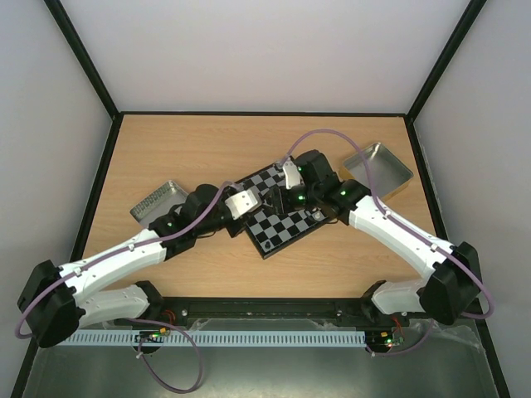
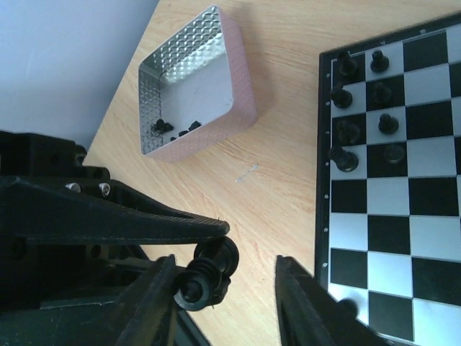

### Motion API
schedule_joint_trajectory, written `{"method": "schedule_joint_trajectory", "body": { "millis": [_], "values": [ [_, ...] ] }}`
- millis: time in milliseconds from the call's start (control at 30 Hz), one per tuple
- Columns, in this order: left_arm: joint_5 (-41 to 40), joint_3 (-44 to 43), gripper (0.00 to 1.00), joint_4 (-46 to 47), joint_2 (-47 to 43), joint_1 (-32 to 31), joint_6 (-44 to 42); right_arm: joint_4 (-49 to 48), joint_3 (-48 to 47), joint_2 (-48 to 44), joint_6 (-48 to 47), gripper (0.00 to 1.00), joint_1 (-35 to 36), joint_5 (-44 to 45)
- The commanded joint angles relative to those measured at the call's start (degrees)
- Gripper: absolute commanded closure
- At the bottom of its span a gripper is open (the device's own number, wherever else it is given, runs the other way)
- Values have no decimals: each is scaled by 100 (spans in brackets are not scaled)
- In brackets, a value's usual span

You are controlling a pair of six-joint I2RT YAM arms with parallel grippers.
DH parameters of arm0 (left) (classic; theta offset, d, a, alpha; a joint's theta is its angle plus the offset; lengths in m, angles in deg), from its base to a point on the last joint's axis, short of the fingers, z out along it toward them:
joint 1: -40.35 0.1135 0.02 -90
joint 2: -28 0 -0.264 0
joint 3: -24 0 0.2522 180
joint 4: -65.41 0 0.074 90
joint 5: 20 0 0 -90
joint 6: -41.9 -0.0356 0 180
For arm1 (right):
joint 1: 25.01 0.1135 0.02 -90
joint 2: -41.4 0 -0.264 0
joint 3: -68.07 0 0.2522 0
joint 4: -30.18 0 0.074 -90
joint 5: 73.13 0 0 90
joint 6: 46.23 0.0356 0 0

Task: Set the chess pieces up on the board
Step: Place the chess piece on the chessboard.

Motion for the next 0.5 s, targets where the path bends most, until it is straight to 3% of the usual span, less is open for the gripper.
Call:
{"method": "schedule_joint_trajectory", "body": {
  "millis": [0, 200, 300, 333, 467],
  "values": [
    [78, -142, 89, -7, 37, -22, -249, 98, -100, 102, -14, 68, 15, -33],
    [96, -136, 88, 1, 81, -31, -193, -60, -111, 163, 43, 87, 24, -59],
    [17, -177, 83, 16, 72, -36, -35, -154, -104, 173, 76, 94, 24, -39],
    [-83, -177, 77, 36, 61, -35, 81, -192, -98, 175, 95, 95, 28, 4],
    [-1022, -203, 34, 23, -82, -25, 865, -291, -98, 176, 150, 96, 27, 532]
  ]
}}
